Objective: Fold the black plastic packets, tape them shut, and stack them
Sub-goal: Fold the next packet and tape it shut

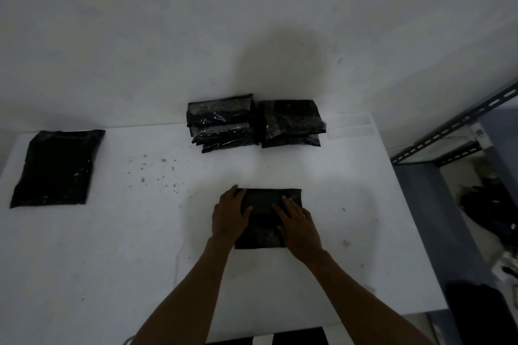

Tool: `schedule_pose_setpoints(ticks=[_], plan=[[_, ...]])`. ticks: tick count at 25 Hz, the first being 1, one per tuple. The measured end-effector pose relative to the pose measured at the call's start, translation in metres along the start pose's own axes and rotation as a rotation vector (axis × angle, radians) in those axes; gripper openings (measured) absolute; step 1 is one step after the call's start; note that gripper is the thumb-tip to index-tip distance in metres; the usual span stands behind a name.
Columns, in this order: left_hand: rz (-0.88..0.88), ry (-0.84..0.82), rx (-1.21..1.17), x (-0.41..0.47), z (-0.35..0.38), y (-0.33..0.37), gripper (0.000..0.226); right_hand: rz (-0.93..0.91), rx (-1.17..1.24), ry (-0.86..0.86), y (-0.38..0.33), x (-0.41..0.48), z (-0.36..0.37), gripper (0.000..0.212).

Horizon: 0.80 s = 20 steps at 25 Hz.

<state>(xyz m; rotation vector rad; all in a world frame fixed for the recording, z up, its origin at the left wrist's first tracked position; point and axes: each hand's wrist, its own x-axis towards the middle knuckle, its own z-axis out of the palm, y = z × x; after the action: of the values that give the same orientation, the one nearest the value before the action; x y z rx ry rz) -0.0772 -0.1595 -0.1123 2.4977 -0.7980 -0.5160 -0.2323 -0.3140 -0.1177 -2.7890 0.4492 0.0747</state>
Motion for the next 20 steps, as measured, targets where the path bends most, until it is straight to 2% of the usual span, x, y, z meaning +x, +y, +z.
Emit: schedule_pose_setpoints(ticks=[3, 5, 7, 9, 13, 17, 20], plan=[[0.099, -0.104, 0.202, 0.001, -0.003, -0.005, 0.066, -0.063, -0.063, -0.068, -0.002, -0.001, -0.003, 0.079], [0.043, -0.113, 0.189, -0.001, -0.003, -0.008, 0.070, -0.061, -0.087, -0.114, -0.006, -0.001, -0.005, 0.079], [-0.096, -0.023, -0.023, -0.003, -0.007, -0.004, 0.072, -0.030, -0.104, -0.118, -0.009, 0.000, -0.005, 0.072], [-0.284, 0.091, -0.326, 0.001, -0.015, 0.005, 0.063, -0.053, -0.138, -0.103, -0.014, 0.002, -0.006, 0.065], [-0.578, 0.119, -0.721, 0.029, -0.026, 0.007, 0.052, -0.078, -0.114, -0.147, -0.017, 0.005, -0.004, 0.065], [-0.673, 0.180, -0.752, 0.045, -0.014, -0.004, 0.044, -0.058, -0.074, -0.185, -0.019, 0.005, -0.004, 0.070], [-0.662, 0.224, -0.778, 0.045, -0.013, -0.007, 0.036, -0.048, -0.067, -0.192, -0.019, 0.005, -0.007, 0.067]])
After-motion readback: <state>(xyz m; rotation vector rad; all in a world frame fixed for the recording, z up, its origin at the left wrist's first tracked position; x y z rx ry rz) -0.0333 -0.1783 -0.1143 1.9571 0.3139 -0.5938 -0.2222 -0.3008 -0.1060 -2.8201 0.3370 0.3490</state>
